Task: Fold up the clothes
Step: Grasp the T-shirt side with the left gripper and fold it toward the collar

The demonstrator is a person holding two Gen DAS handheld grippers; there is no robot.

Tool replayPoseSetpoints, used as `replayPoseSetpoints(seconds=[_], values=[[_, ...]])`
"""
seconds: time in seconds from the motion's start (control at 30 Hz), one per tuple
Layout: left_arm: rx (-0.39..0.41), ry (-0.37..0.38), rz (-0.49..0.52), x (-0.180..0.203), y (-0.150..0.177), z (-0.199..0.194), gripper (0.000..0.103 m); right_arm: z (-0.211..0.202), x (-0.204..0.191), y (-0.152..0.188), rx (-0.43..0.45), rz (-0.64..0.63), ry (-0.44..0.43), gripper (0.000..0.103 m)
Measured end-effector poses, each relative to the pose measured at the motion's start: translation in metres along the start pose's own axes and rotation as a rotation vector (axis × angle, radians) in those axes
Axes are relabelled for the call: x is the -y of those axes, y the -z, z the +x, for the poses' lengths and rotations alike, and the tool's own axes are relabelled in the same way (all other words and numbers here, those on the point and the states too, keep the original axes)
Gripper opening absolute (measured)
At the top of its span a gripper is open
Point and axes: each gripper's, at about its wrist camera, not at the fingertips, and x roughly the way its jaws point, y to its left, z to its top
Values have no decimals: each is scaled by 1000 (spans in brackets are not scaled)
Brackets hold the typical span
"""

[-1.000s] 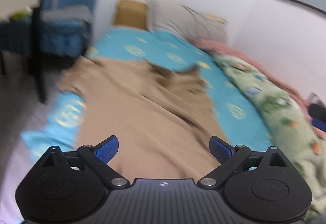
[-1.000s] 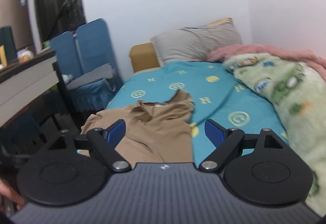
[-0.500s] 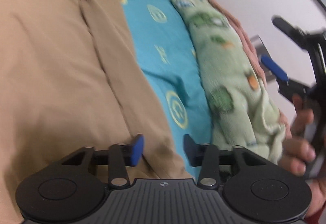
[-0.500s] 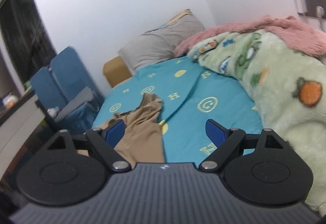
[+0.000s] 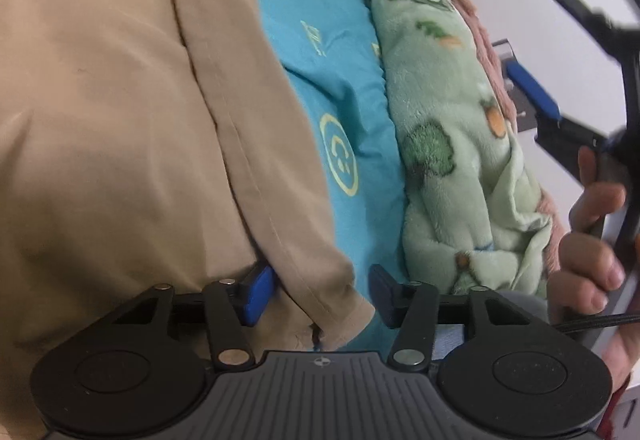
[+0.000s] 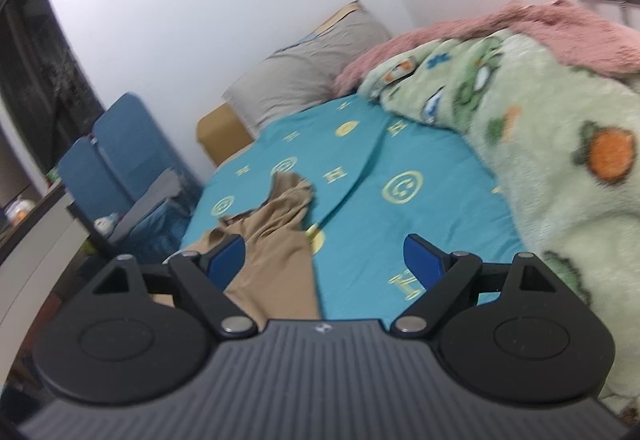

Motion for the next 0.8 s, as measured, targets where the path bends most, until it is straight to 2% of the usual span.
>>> replayPoseSetpoints(seconds=[0.07,0.17,0.4,0.6,0.7,0.8], values=[[5,-25,5,-1,1,-3,16,3,-6,4,-20,-22,-6,88],[38,13,-18,1,0,-17,7,5,-12,8,-45,-43,-14,88],[115,127,-92,4,-4,-54,5,5,-9,10,-61,-31,-5,88],[127,25,-74,4,-6,-55,5,9,-4,10,-85,-13,13,88],[86,11,-66,6,-2,-32,7,11,-4,10,-95,-10,13,88],[26,1,-40,10,6,-1,14,12,-4,11,-106,-5,4,88]])
